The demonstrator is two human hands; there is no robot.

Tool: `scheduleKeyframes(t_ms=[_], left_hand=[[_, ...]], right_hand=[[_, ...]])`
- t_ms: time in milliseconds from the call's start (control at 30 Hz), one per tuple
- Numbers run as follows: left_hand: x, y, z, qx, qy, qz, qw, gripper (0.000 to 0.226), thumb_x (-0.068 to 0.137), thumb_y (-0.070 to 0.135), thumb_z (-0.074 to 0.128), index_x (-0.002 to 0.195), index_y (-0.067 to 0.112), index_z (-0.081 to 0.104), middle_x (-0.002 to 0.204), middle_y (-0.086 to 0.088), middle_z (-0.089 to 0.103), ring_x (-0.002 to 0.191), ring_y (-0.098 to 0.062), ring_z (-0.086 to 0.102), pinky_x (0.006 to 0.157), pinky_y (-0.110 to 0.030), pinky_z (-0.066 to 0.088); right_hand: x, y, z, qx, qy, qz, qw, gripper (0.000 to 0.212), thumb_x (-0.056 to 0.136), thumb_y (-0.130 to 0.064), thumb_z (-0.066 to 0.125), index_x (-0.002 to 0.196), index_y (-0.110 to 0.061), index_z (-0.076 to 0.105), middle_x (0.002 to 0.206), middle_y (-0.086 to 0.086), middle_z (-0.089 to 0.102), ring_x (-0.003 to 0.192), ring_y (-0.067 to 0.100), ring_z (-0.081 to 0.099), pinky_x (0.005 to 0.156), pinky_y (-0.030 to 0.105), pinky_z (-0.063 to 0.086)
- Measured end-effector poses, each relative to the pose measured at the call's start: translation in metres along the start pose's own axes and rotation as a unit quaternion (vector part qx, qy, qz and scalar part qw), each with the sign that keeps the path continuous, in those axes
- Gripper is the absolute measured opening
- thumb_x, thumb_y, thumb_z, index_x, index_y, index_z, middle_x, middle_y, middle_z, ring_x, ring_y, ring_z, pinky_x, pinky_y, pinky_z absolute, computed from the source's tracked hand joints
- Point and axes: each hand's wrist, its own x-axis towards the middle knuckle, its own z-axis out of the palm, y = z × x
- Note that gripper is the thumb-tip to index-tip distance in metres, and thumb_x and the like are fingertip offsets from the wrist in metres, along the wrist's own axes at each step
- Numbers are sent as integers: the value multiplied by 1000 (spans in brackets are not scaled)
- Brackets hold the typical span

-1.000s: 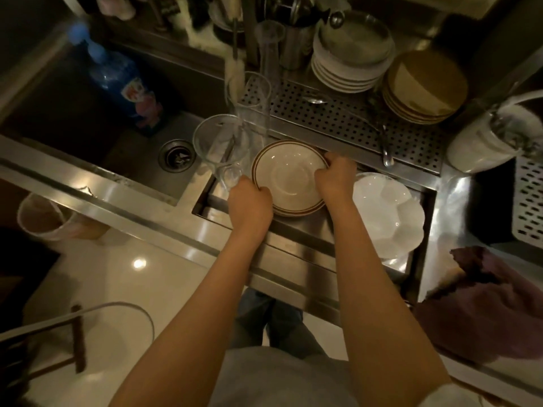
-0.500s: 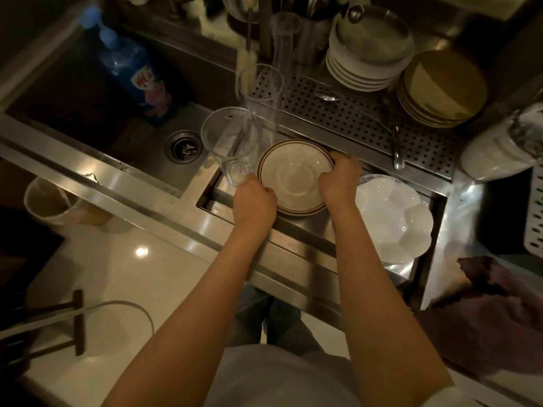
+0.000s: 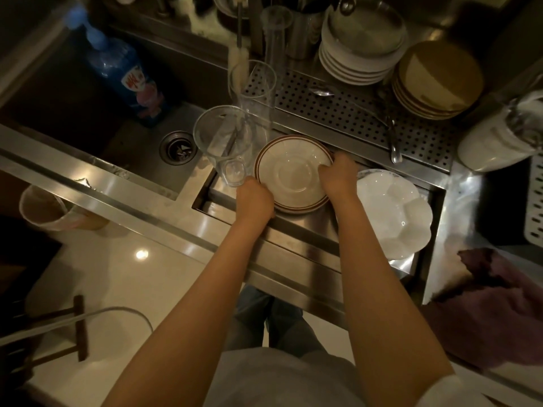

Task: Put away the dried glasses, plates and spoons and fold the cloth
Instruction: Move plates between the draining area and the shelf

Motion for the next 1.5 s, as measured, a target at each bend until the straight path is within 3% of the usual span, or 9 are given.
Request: scheduleKeyframes(t_ms=[200,333,500,767,900,1000,1167,1333,1500], left_hand=[[3,-2,2,-55,1,-10,998,26,98,12,36,119,0,45,88,-7,50,61,-21,60,61,-36,58],[0,5,3,-74,-3,10,997,25,98,13,35,119,3,45,96,-10,56,57,-17,62,43,-20,52],[0,27,2,-88,-3,70,994,23,97,13,36,117,6,47,89,-1,52,63,-14,59,49,-22,54],[5,76,17,-86,-4,145,986,24,98,15,35,114,4,49,110,-15,57,90,-29,63,48,-27,54],[9,106,29,-49,-3,192,980,24,98,17,35,110,2,49,110,-22,57,93,-36,61,73,-46,56],[13,130,42,-35,-24,212,976,25,98,17,37,113,0,49,114,-23,56,101,-37,58,81,-48,53],[26,160,61,-23,-66,235,970,27,99,19,37,115,1,49,114,-17,55,93,-28,58,53,-32,53],[39,181,83,-7,-88,238,967,29,99,20,36,118,2,49,120,-17,54,102,-32,58,53,-31,53],[54,190,101,-32,-118,227,966,28,99,19,35,116,3,50,118,-17,54,99,-34,59,73,-42,57]], right_hand=[[-2,-2,-3,58,23,-2,998,32,88,-5,49,119,-1,57,122,18,57,111,30,54,92,32,43],[-3,-7,-15,94,61,-15,994,32,87,-3,51,117,-2,58,120,17,59,109,28,56,84,25,42],[-7,-7,-35,179,108,-8,978,30,86,-2,51,116,-2,56,116,16,59,99,23,56,80,26,44],[-1,2,-76,325,140,38,934,41,83,-5,51,122,-17,50,107,1,54,96,19,54,71,25,46],[3,10,-94,381,125,51,915,34,86,-7,48,115,-24,43,103,-2,51,97,21,53,76,36,51],[10,15,-106,413,143,51,898,44,87,-4,46,126,-20,38,104,-3,48,87,11,49,68,26,47],[25,19,-122,452,176,90,870,48,86,-1,46,131,-13,33,110,7,48,87,18,51,59,27,48],[42,23,-131,532,199,126,813,43,85,1,48,126,-8,41,112,15,54,91,24,55,57,28,48],[57,28,-127,579,225,86,779,46,85,8,45,129,-5,42,96,6,57,80,18,57,49,21,49]])
